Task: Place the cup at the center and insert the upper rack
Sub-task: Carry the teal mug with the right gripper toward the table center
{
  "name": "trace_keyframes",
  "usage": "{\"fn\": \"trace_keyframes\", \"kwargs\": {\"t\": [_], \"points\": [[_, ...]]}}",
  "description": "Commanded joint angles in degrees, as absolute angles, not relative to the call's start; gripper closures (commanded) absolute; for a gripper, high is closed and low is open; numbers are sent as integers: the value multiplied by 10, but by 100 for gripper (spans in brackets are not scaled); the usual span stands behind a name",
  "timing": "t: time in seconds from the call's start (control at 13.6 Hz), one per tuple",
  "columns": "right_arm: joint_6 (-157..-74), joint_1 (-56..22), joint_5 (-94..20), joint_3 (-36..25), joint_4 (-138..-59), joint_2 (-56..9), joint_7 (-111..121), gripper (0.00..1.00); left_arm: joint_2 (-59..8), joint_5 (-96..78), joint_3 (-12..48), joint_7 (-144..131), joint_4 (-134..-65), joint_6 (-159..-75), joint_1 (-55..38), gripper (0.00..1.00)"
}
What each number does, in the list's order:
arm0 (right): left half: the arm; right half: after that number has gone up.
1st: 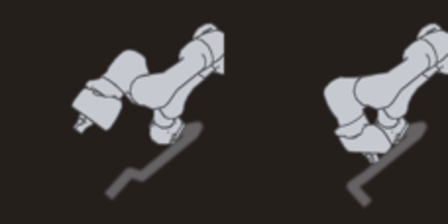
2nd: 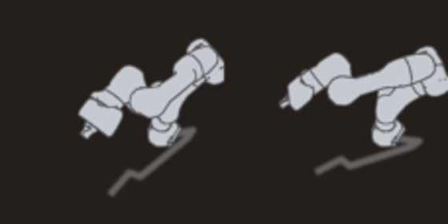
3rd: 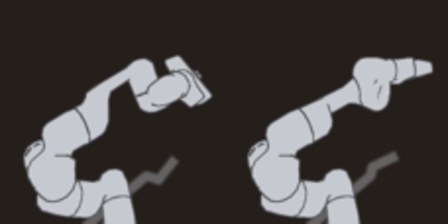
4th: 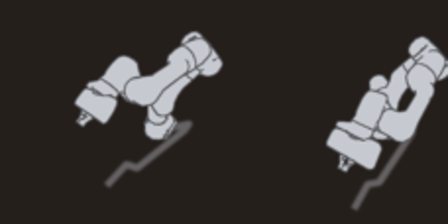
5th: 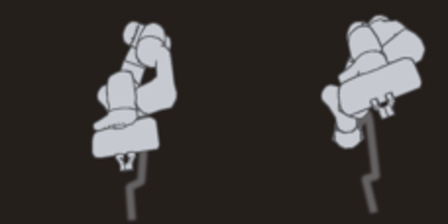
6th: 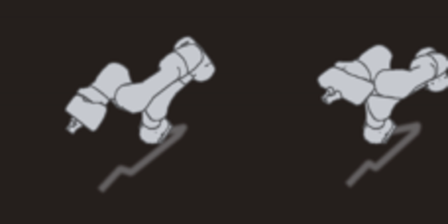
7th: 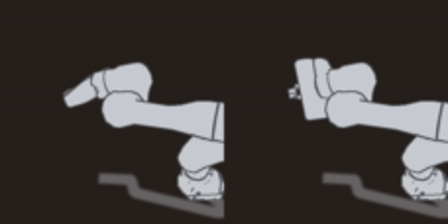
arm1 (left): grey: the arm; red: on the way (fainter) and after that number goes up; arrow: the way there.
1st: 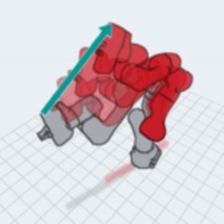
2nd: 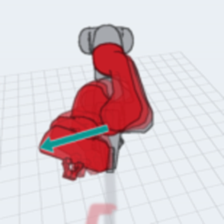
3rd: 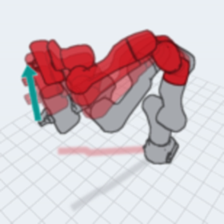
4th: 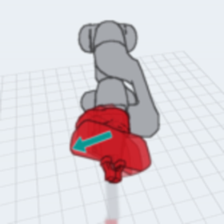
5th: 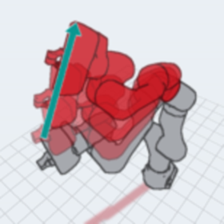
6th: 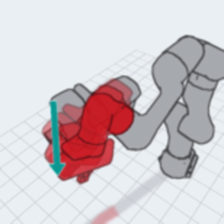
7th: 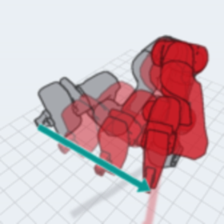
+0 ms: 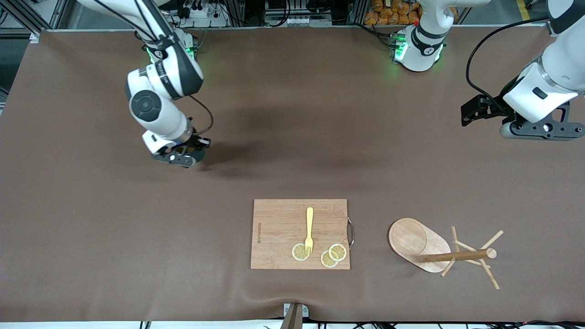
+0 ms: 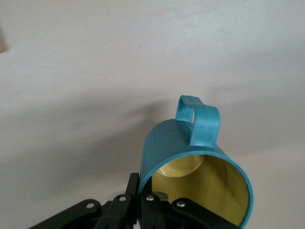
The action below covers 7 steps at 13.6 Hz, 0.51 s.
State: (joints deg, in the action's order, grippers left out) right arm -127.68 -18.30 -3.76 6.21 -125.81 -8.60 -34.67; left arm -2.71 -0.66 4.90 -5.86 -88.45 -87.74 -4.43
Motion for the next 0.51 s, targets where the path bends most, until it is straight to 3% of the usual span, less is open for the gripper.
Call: {"fn": "trace_keyframes", "kwargs": {"t": [0.0,0.44], "points": [[-1268,-215,-54,56,-1243,-84,-401,100,-26,-8,54,-54,-882,-874,-41,0],[-1269,-284,-76,56,-1195,-112,-546,100,-26,-8,53,-54,-882,-874,-41,0]]}}
